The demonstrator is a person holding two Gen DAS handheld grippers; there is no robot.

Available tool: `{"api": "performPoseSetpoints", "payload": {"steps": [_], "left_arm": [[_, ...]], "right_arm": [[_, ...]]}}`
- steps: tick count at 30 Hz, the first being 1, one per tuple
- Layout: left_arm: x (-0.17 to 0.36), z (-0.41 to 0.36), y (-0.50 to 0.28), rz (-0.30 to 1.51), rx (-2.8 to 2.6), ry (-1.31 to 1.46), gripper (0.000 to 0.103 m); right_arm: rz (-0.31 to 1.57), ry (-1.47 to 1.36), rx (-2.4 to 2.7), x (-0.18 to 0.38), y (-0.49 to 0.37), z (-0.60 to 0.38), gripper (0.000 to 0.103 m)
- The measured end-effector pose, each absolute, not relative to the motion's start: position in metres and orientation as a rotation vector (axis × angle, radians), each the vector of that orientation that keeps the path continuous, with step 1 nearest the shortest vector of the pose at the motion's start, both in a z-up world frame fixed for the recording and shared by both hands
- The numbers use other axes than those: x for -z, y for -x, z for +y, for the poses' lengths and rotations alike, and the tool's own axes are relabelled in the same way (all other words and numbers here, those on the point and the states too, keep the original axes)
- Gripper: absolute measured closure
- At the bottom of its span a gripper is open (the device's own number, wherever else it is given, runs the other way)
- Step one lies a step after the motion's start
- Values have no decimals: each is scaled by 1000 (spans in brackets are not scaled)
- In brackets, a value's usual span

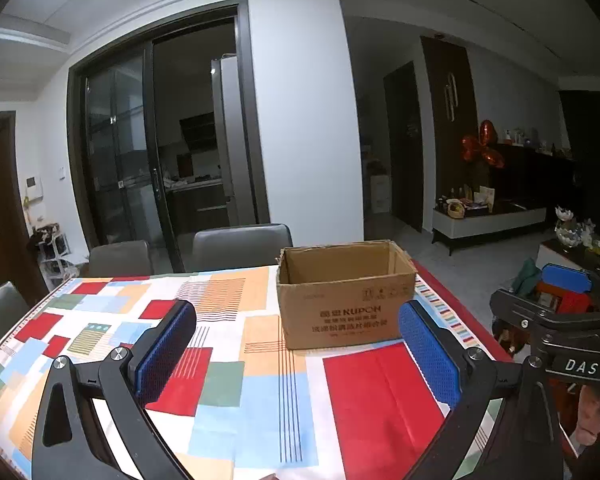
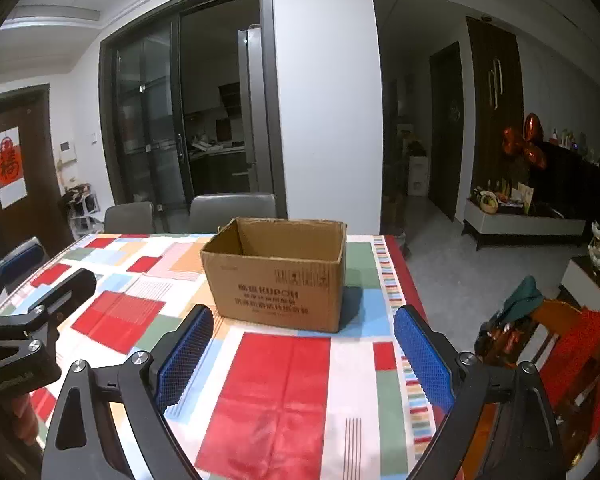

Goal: Organize snacks

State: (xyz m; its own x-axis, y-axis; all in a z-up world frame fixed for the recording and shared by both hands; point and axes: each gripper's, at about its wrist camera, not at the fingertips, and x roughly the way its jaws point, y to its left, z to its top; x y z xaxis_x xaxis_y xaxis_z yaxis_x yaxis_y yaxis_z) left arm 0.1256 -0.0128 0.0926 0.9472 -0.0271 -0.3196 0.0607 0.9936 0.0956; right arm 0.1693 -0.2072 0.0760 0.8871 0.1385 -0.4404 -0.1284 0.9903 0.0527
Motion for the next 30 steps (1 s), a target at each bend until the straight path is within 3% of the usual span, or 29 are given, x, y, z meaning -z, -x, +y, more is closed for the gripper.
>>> {"api": "performPoseSetpoints", "payload": {"steps": [30], "left_arm": [[-83, -9, -76, 296, 53, -78, 0]], "right_arm": [[417, -39, -120, -61, -108, -212, 10]]}}
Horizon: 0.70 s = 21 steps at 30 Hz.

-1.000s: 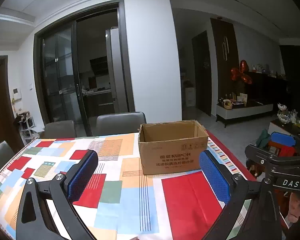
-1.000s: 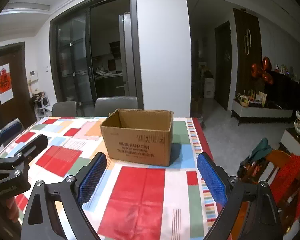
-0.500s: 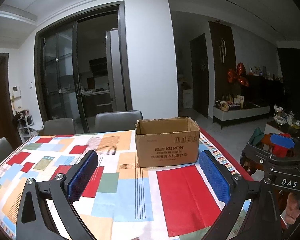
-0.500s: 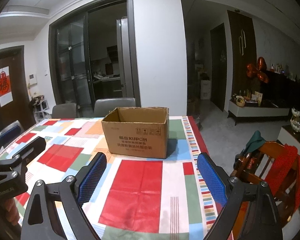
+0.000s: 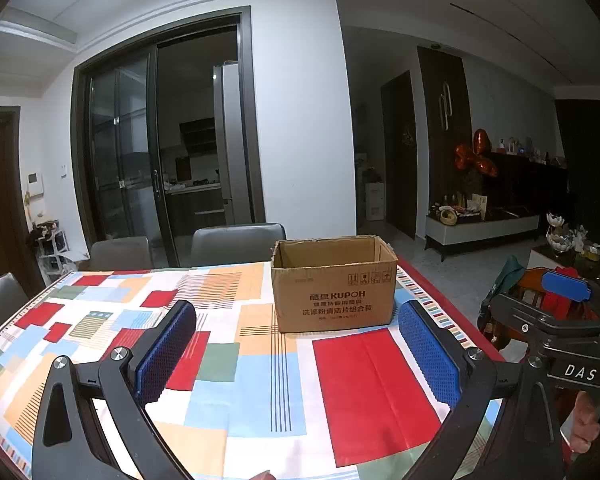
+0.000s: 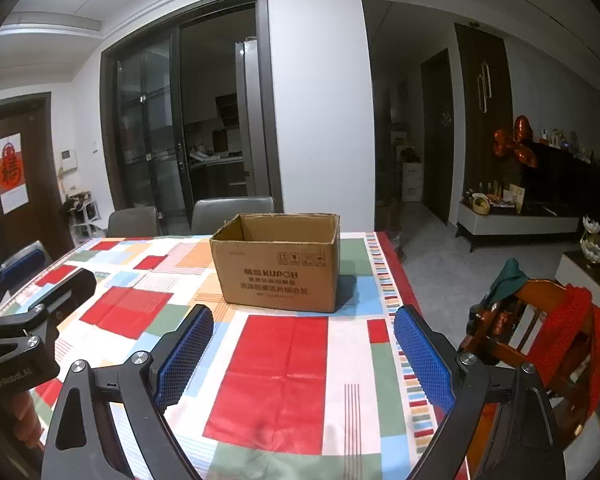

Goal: Organize snacks

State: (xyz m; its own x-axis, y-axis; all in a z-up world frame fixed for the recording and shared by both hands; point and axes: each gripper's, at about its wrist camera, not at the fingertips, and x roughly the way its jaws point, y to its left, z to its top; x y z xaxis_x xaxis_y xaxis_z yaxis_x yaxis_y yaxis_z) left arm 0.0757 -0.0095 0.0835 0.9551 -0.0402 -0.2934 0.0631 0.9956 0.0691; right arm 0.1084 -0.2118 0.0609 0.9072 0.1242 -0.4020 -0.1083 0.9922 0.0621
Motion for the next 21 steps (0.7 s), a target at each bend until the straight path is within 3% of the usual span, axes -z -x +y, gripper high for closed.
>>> {"api": "performPoseSetpoints", "payload": {"steps": [21], "left_arm": [[-83, -5, -66, 285, 56, -72, 0]], "right_arm": [[405, -33, -120, -63, -98, -212, 10]]}}
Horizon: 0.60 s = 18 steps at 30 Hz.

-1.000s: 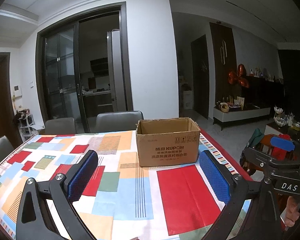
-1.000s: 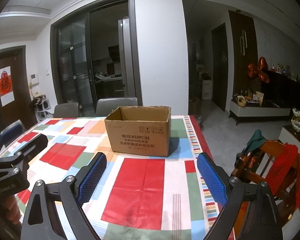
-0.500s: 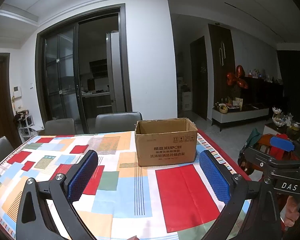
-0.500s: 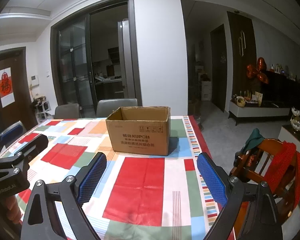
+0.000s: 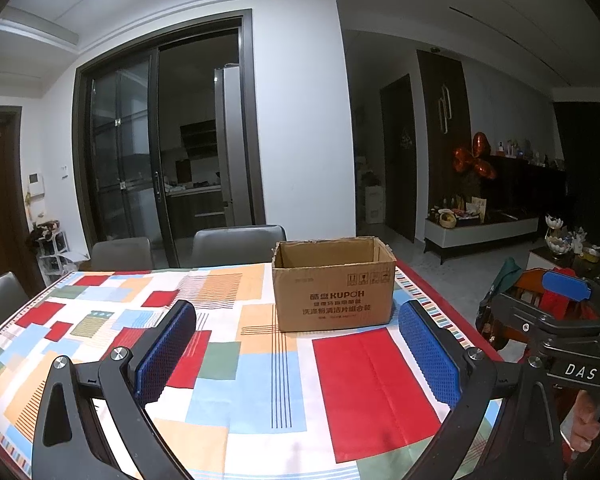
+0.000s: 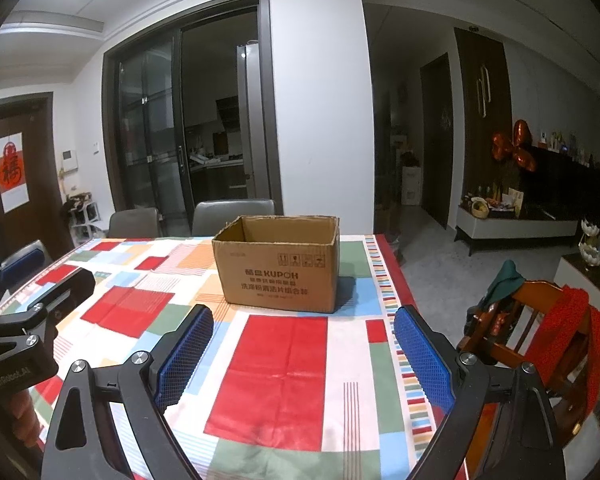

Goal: Organize snacks

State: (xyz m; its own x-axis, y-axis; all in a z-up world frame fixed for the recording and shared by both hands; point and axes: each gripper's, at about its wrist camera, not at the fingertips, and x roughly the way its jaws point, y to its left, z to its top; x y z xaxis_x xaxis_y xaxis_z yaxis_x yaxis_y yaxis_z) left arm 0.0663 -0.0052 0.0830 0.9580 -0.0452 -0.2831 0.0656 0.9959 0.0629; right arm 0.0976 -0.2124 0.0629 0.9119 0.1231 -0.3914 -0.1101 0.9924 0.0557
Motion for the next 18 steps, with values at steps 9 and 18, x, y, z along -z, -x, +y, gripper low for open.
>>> {"api": "performPoseSetpoints", "payload": {"steps": [9, 18], "left_arm": [[-82, -4, -68, 298, 40, -60, 0], [-81, -3, -67, 300, 41, -56, 0]], "right_arm": [[406, -30, -121, -64, -96, -211, 10], [415, -30, -118, -62, -98, -213, 10]]}}
